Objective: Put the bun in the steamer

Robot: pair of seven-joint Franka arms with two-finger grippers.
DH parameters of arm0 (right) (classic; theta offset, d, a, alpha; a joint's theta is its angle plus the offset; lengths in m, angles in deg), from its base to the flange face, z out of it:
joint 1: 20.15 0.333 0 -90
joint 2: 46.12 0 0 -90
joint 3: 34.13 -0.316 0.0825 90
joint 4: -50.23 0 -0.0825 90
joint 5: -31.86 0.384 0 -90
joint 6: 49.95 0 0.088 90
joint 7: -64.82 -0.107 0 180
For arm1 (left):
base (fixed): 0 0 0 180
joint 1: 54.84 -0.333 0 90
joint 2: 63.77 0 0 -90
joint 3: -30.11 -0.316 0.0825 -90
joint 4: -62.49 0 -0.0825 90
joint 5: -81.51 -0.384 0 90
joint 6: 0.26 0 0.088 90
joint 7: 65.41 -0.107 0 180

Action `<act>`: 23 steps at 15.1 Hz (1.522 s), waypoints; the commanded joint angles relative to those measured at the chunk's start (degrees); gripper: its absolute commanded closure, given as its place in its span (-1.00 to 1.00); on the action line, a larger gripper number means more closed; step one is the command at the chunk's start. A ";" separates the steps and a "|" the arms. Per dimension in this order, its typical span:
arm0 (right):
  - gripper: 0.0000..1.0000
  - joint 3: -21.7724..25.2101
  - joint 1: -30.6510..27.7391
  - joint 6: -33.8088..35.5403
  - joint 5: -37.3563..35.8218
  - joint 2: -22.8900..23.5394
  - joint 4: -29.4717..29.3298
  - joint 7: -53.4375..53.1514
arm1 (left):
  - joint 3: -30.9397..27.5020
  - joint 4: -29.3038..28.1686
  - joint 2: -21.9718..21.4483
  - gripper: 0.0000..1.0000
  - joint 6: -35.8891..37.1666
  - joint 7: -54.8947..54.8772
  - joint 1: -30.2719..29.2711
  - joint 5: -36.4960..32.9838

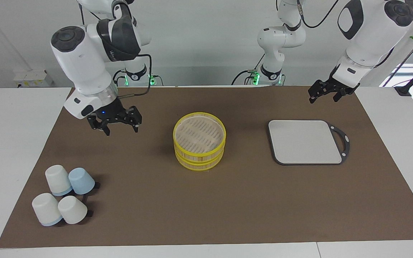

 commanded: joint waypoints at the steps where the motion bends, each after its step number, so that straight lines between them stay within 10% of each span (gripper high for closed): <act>1: -1.00 -0.83 -3.16 -1.06 -0.01 -6.63 8.34 1.48 | -0.24 -0.21 -0.76 -1.00 0.88 -0.33 0.19 -1.01; 23: -1.00 -0.74 -15.91 3.58 -0.10 -10.51 8.27 5.88 | -0.24 -0.21 -0.76 -1.00 0.88 -0.33 0.19 -1.01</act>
